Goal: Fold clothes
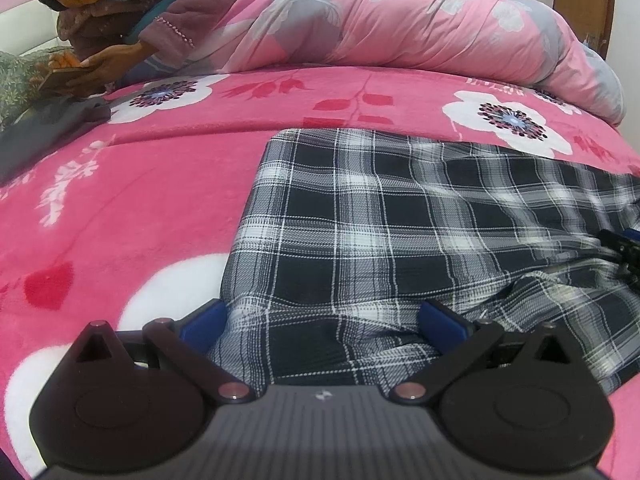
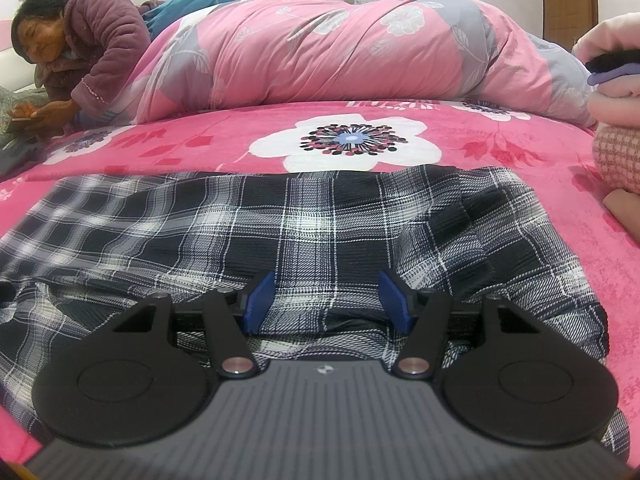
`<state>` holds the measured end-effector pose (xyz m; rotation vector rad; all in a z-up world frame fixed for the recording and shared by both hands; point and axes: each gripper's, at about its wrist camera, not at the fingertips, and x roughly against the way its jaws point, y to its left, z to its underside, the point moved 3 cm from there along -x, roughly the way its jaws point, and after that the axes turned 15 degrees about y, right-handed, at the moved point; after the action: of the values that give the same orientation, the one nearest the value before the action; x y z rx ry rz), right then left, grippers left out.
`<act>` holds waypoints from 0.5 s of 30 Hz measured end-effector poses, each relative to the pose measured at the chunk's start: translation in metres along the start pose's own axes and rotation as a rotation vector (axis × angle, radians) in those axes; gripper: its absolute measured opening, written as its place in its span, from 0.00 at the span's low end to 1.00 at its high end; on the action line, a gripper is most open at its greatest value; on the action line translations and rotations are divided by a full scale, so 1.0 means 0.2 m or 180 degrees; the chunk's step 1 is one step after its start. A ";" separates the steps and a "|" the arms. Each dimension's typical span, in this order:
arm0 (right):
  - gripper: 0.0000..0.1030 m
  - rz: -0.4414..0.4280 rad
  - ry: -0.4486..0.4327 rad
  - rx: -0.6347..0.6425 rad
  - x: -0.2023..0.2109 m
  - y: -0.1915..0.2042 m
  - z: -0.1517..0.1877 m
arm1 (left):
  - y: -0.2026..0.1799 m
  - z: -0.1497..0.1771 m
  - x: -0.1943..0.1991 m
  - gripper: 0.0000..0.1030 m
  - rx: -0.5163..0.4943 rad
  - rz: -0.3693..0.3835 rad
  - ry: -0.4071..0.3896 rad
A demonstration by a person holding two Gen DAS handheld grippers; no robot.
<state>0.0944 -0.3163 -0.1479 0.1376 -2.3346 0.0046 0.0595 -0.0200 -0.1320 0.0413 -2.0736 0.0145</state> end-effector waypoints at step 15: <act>0.57 -0.0018 0.0083 -0.0007 0.01 0.00 -0.02 | -0.10 0.01 0.17 0.97 -0.0452 -0.0123 -0.0750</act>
<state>0.0963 -0.3158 -0.1436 0.1422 -2.3081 0.0012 0.0423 -0.0401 -0.1033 -0.0043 -2.3032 -0.1686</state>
